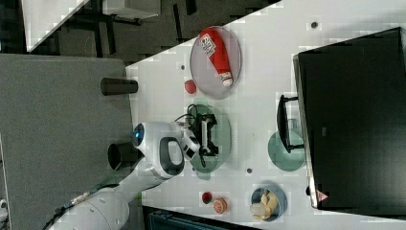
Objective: Drag strainer left to right.
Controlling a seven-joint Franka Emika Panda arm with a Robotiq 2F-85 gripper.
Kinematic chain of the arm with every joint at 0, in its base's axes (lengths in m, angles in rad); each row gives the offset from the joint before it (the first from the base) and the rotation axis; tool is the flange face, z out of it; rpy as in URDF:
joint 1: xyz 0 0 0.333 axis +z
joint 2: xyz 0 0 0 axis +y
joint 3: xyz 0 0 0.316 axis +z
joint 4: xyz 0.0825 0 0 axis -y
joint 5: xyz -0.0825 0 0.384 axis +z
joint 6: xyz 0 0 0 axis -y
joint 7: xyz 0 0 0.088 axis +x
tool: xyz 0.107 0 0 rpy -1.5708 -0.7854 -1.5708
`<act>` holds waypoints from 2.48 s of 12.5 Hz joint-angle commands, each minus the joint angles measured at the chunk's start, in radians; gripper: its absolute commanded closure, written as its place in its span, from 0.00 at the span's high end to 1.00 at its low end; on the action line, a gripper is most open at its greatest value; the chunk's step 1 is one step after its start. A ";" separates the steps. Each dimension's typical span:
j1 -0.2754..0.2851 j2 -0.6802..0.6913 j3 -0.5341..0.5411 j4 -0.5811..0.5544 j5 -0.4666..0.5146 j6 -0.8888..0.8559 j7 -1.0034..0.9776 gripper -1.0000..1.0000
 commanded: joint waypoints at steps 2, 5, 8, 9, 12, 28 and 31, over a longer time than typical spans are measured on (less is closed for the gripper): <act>-0.085 -0.025 -0.049 0.003 0.001 0.004 -0.108 1.00; -0.099 -0.025 -0.090 0.003 0.001 0.026 -0.158 1.00; -0.112 -0.025 -0.131 0.004 0.001 0.028 -0.273 1.00; -0.116 -0.025 -0.146 0.004 0.001 0.029 -0.290 1.00; -0.125 -0.025 -0.181 0.005 0.001 0.034 -0.329 1.00; -0.122 -0.526 -0.046 0.416 0.173 -0.873 -0.897 1.00; -0.123 -0.569 -0.053 0.526 0.209 -0.969 -1.028 1.00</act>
